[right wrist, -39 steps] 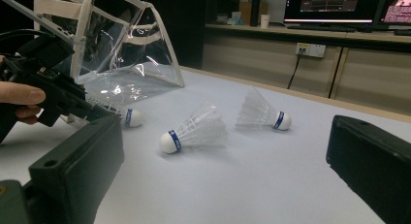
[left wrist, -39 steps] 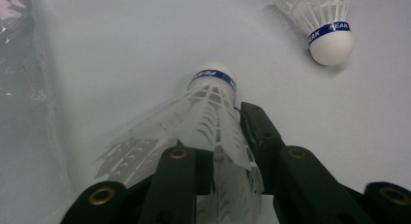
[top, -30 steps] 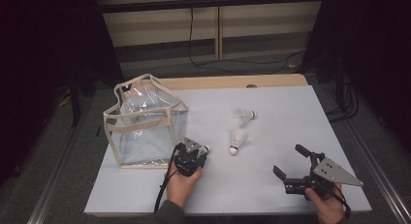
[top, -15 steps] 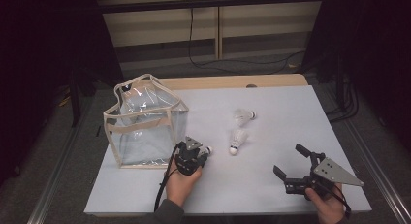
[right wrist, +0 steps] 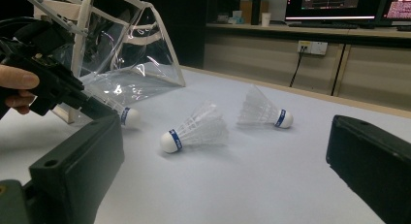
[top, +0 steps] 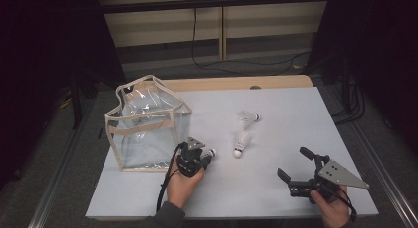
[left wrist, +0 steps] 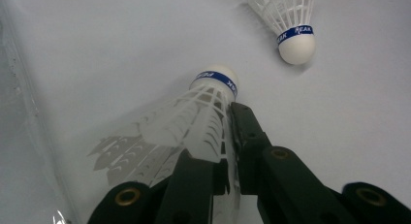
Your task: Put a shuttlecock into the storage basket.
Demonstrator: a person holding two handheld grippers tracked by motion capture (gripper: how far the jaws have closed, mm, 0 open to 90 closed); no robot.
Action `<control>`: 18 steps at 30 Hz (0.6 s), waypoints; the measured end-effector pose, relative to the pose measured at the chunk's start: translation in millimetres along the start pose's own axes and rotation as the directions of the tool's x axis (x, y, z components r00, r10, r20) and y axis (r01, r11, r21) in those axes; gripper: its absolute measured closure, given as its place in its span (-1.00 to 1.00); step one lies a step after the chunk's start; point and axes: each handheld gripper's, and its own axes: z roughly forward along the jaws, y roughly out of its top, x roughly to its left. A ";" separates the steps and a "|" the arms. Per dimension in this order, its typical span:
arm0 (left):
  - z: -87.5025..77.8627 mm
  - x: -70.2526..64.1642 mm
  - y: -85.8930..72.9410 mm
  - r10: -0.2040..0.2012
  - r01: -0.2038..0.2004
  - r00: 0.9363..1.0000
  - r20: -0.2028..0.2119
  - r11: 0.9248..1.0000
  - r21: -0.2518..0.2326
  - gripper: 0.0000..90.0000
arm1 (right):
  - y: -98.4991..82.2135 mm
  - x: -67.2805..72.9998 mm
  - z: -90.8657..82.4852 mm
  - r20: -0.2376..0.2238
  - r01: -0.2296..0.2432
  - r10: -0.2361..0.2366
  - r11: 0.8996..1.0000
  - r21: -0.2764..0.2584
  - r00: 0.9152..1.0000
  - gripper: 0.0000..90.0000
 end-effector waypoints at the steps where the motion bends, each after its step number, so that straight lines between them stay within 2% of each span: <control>1: -0.1 -0.4 0.2 -0.008 0.008 1.000 0.002 1.000 -0.003 0.93 | -0.2 0.0 0.0 -0.001 -0.003 0.003 1.000 0.000 1.000 -1.00; 18: -7.6 1.7 7.6 -0.014 0.013 0.998 0.059 1.000 0.011 0.93 | -1.4 0.6 0.9 -0.005 -0.005 0.005 1.000 0.004 1.000 -1.00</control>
